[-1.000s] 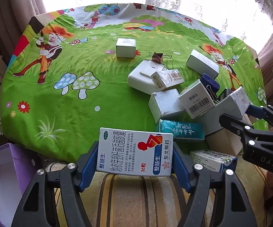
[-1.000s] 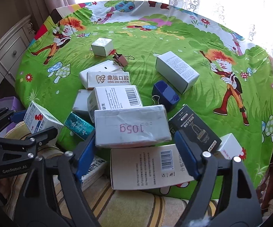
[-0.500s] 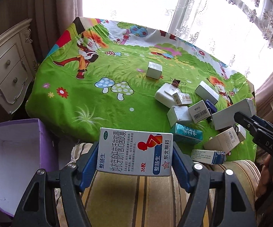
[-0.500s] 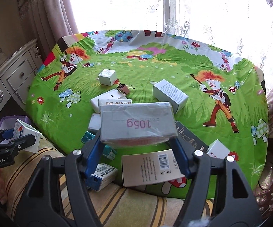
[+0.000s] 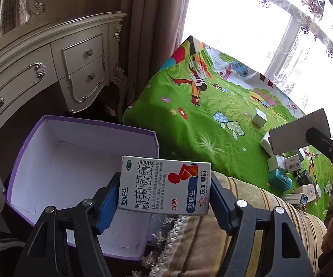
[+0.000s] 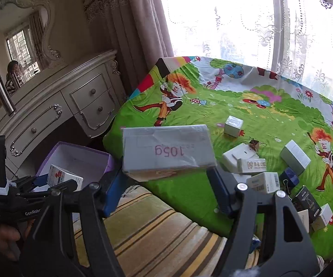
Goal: Organize rigid objects
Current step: 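Carry both boxes into the purple box and open both tools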
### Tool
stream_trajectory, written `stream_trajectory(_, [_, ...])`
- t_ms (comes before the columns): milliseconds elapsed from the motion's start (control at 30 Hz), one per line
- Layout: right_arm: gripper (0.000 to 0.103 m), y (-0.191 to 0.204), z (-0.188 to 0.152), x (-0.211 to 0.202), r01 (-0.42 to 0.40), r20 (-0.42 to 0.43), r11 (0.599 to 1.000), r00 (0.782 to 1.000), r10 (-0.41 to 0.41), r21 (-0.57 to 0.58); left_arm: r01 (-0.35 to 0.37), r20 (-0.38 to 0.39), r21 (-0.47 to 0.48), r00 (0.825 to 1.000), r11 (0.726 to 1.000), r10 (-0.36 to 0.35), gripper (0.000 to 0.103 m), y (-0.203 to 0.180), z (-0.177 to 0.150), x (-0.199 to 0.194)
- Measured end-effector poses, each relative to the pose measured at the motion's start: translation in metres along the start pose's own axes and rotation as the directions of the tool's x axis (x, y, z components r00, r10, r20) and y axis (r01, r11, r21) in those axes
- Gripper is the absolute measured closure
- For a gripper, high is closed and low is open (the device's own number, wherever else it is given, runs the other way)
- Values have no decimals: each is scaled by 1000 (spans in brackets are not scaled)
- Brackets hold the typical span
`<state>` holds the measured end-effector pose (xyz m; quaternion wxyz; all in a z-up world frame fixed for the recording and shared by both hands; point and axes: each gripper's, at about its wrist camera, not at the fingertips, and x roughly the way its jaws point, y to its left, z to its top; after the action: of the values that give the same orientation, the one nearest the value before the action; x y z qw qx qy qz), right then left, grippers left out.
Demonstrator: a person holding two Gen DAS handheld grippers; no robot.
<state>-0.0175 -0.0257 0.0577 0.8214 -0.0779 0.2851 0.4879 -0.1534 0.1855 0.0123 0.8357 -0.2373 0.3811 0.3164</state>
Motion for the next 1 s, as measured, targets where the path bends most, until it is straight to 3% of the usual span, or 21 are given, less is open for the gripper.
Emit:
stream_trajectory(200, [32, 77, -2, 48, -157, -107, 985, 983, 150, -64, -125, -4, -122, 992, 985, 125, 32, 78, -9, -7])
stream_trajectory(400, [32, 145, -20, 95, -275, -237, 952, 942, 238, -138, -209, -26, -234, 978, 949, 208, 32, 143, -20, -12])
stream_trajectory(567, [31, 177, -40, 120, -349, -344, 918, 899, 271, -189, -229, -59, -295, 973, 928, 222, 31, 171, -30, -7])
stream_trajectory(633, [31, 182, -44, 122, -362, -361, 907, 893, 270, -216, -221, -76, -318, 975, 922, 208, 29, 174, -32, 0])
stream_trajectory(767, [14, 180, -48, 124, -357, -377, 910, 888, 262, -209, -203, -108, -341, 978, 918, 176, 29, 177, -37, 6])
stream_trajectory(900, [14, 166, -47, 128, -348, -406, 924, 876, 261, -156, -210, -111, -334, 977, 919, 183, 23, 170, -37, 8])
stream_trajectory(1000, [14, 136, -44, 122, -271, -388, 958, 896, 214, -96, -145, -118, -328, 987, 933, 112, 23, 157, -33, 19])
